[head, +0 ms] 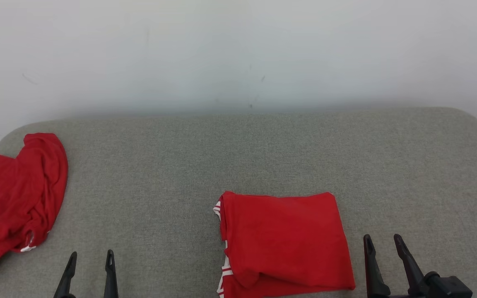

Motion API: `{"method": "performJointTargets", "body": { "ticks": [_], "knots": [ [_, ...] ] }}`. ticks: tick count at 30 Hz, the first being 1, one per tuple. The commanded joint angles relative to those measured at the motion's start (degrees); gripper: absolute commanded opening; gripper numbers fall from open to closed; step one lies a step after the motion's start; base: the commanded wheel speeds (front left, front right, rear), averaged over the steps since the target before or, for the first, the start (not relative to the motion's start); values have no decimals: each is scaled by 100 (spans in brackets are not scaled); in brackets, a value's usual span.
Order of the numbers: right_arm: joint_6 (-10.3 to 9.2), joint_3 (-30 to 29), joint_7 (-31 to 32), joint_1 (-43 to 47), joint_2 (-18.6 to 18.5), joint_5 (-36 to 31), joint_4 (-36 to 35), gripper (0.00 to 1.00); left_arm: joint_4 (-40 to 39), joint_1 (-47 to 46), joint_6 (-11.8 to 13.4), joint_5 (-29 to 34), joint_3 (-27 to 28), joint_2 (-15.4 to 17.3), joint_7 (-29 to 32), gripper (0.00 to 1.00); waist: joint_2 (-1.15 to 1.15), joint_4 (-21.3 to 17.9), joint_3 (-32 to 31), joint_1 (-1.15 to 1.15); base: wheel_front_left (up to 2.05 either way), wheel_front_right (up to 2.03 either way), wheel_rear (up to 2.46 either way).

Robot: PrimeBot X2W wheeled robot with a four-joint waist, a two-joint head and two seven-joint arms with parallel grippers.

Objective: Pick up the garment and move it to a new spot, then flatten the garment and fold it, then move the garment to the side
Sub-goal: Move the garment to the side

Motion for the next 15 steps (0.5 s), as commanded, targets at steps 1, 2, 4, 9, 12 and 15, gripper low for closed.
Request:
{"method": "performJointTargets", "body": {
  "ticks": [1, 2, 4, 9, 12, 15],
  "knots": [
    [-14, 21, -1, -41, -9, -40, 8, 100, 7, 71, -19, 43, 11, 10, -18, 100, 0, 1, 1, 0, 0, 0, 0],
    [-14, 26, -1, -38, -8, -44, 15, 100, 12, 73, -20, 44, 15, 11, -18, 100, 0, 1, 1, 0, 0, 0, 0],
    [-14, 30, -2, -39, -6, -44, 29, 100, 20, 69, -22, 37, 26, 13, -18, 100, 0, 5, 1, 0, 0, 0, 0],
    [-14, 35, -2, -30, -15, -40, 51, 100, 22, 69, -26, 30, 25, 15, -18, 100, 0, 17, 1, 0, 0, 0, 0],
    [-14, 32, -2, -32, -18, -40, 51, 100, 29, 67, -29, 12, 28, 14, -18, 100, 0, 25, 2, 0, 0, 0, 0],
    [-14, 31, -2, -53, -15, -42, 41, 100, 42, 47, -35, -19, 31, 11, -18, 100, 0, 42, 1, 0, 0, 0, 0]
  ]
}}
